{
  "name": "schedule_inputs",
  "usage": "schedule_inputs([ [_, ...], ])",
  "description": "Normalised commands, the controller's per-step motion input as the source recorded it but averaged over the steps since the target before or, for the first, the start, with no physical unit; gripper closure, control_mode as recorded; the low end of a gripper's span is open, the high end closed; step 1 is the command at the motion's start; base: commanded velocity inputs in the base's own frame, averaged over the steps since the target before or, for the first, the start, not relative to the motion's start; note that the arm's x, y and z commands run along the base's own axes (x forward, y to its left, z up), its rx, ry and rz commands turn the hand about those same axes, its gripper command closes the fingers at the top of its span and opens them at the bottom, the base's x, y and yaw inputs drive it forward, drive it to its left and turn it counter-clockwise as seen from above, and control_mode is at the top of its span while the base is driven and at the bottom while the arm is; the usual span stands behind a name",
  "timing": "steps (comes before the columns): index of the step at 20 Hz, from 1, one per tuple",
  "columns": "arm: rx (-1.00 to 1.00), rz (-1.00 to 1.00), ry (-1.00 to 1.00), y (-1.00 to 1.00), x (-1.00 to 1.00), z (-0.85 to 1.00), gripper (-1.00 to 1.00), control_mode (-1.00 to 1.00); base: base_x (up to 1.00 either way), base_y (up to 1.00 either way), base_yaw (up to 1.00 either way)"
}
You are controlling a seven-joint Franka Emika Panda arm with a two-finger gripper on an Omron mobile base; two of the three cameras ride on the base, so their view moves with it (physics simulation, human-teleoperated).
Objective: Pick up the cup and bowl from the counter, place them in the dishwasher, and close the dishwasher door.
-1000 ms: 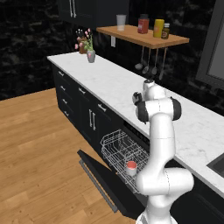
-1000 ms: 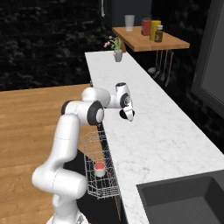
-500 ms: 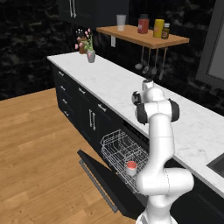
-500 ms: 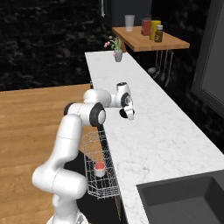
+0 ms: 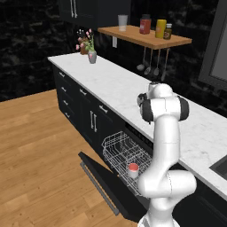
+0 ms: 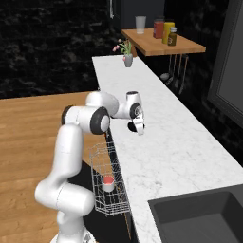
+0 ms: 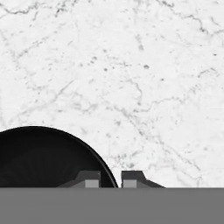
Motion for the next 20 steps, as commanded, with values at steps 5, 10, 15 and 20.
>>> schedule_inputs([
  [5, 0.0, 0.0, -0.22, 0.0, -1.0, 0.09, 1.0, -1.0, 0.0, 0.0, 0.0],
  [10, 0.0, 0.0, -0.13, 0.11, -1.0, 0.21, 1.0, -1.0, 0.0, 0.0, 0.0],
  [15, -0.01, 0.0, -0.02, 0.47, -0.99, 0.25, 1.0, -1.0, 0.0, 0.0, 0.0],
  [20, -0.03, 0.0, 0.0, 0.61, -0.86, 0.25, 1.0, -1.0, 0.0, 0.0, 0.0],
])
